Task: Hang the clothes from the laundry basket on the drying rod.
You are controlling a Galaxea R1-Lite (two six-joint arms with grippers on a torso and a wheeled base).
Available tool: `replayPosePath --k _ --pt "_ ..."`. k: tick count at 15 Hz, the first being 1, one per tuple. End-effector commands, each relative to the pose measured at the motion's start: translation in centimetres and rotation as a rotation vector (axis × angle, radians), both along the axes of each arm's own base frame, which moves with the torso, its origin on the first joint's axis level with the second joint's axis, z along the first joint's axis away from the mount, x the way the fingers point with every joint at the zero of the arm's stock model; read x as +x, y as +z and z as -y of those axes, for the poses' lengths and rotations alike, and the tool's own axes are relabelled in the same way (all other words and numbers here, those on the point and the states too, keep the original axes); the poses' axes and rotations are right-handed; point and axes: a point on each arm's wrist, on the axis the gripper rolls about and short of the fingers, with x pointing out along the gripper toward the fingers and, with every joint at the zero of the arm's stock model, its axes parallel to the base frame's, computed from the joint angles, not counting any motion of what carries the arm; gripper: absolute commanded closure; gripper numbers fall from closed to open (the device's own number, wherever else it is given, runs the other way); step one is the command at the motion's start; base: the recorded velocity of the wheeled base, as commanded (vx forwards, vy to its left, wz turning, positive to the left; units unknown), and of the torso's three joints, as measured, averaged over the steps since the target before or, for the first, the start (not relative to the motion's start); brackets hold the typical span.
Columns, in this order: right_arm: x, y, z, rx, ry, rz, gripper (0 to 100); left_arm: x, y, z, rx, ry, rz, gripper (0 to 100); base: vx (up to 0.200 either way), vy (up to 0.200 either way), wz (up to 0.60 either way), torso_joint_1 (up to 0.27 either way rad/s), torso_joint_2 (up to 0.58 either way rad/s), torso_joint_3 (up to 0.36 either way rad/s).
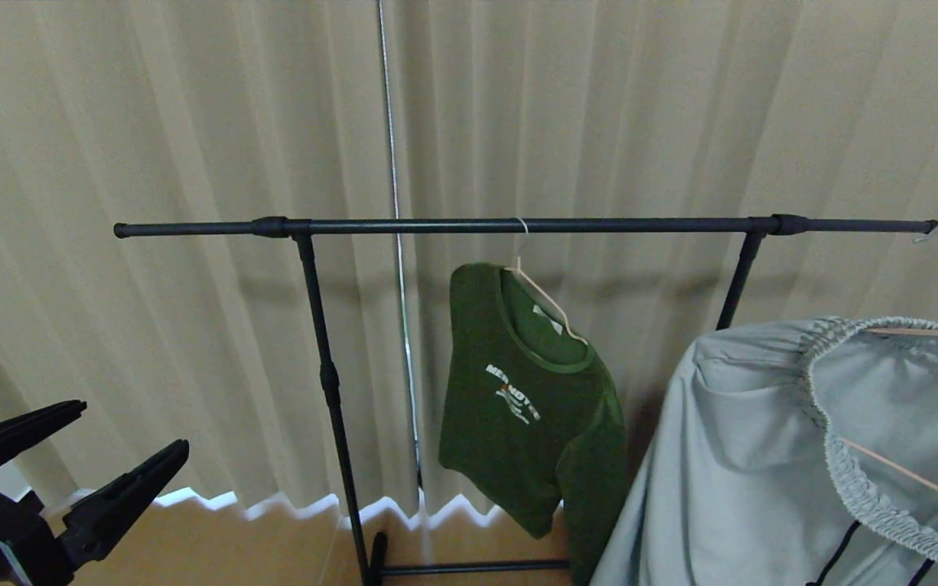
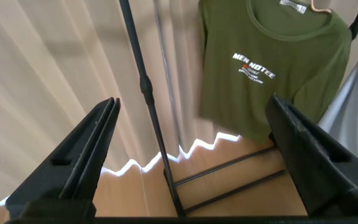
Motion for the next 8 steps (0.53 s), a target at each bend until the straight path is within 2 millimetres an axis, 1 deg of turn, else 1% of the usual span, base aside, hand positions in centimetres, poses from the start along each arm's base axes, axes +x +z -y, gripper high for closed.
replayPosePath --k 1,4,8 --pt "0.58 -0.29 0.08 0.003 -0.003 -0.023 100 -0.03 -0.11 -0.01 -0.002 0.001 -0.004 0 0.000 0.000 0.00 0.000 0.00 0.000" --pt "0.96 -0.27 0.11 0.008 0.000 -0.029 100 -0.57 0.16 -0.13 -0.032 0.004 0.020 0 0.000 0.000 0.00 0.000 0.00 0.000" --pt "1.54 -0.76 0.17 0.018 -0.001 -0.061 100 -0.52 0.45 -0.12 -0.034 0.004 0.029 0 0.000 0.000 0.00 0.000 0.00 0.000"
